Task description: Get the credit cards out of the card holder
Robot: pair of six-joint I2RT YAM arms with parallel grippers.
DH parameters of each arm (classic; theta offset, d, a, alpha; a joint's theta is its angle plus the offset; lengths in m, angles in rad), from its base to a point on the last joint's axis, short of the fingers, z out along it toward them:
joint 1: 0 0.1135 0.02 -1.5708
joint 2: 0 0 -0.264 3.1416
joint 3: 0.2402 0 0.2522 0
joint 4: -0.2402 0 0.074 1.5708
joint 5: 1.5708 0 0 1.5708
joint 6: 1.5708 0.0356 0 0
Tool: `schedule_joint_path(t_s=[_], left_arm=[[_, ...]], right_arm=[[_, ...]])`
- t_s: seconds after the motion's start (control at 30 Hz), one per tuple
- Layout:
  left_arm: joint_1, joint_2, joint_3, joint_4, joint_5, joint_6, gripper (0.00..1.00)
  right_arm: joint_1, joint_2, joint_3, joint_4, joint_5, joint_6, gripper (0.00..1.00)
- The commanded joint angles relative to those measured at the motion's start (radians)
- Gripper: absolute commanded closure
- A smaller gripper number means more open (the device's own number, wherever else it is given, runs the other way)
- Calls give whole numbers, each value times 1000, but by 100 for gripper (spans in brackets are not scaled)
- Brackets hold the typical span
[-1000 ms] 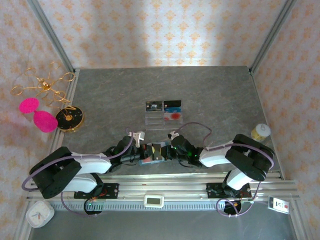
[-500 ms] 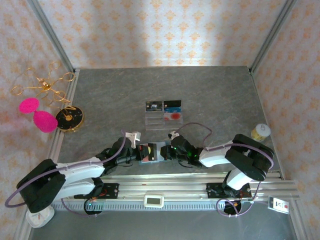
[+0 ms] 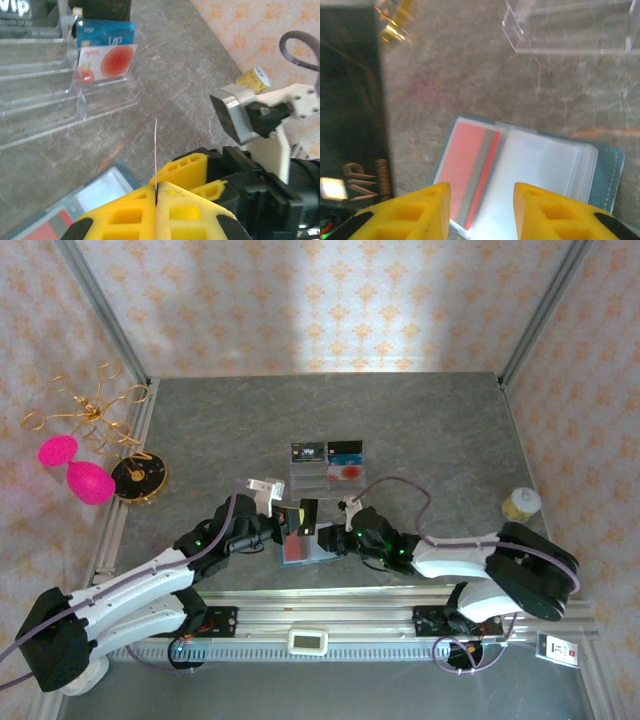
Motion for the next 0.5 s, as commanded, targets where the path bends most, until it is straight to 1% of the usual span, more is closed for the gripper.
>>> schedule_joint_path(t_s=[0.0,0.1,0.23,0.33,0.43,0.47], left_arm=[[7,70,144,-109,-60,202,100],[22,177,303,-189,-55,375,100],[54,345,538,-359,-77,660,100],[84,460,694,-473,-22,859,100],[93,540,814,-547,17,1026,100],[94,567,852,-569,28,1062,100]], right_arm=[[-5,-98,-31,-128,128,-20,64],[-14,-199,-66,-199,181,-5,64],[-29,-296,-92,-279,220,18,64],[-60,-336,-102,-317,193,26,65],[-78,-354,-104,-330,175,30,65],[-81,-350,-102,-327,166,32,65]])
